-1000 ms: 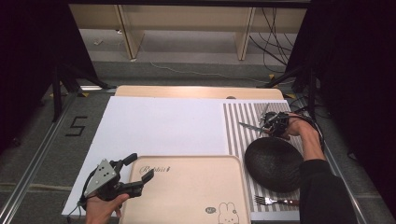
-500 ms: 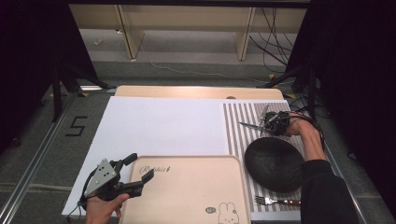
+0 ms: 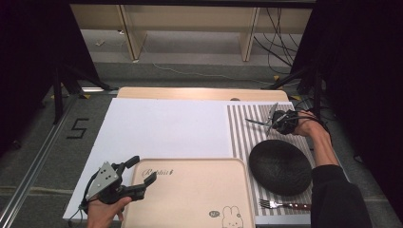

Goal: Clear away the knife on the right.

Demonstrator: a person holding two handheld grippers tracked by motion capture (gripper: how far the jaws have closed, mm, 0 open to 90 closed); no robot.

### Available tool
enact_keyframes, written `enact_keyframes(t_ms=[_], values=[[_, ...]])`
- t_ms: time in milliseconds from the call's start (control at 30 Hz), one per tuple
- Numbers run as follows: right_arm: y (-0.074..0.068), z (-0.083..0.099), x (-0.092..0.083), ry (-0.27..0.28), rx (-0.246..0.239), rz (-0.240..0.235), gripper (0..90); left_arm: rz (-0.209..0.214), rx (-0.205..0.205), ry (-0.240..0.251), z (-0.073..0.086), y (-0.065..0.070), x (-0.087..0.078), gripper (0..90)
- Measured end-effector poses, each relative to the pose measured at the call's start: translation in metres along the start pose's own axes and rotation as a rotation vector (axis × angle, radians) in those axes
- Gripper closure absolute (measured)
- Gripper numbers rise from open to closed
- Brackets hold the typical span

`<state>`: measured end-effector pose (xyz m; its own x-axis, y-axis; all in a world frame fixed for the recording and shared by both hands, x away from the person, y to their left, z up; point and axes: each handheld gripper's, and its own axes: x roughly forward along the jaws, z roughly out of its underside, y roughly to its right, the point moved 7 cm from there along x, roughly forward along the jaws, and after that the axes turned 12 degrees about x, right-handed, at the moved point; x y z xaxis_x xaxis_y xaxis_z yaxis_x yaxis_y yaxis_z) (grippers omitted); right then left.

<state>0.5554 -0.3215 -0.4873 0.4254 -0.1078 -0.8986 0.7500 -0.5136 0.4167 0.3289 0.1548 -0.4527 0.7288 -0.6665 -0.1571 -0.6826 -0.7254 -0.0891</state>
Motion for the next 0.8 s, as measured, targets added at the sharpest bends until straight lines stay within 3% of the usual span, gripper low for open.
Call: enact_keyframes(t_ms=[300,600,800], values=[[-0.002,-0.001,-0.026,0.032,0.020,0.028,77.2,-0.007,-0.006,-0.001,0.000,-0.001,0.000,18.3],[-0.013,0.002,-0.051,0.011,0.064,0.061,77.2,-0.008,-0.005,0.002,-0.001,-0.001,0.000,18.6],[-0.016,0.010,-0.070,0.038,0.121,0.089,77.2,-0.010,-0.007,0.000,0.000,-0.001,0.000,18.6]])
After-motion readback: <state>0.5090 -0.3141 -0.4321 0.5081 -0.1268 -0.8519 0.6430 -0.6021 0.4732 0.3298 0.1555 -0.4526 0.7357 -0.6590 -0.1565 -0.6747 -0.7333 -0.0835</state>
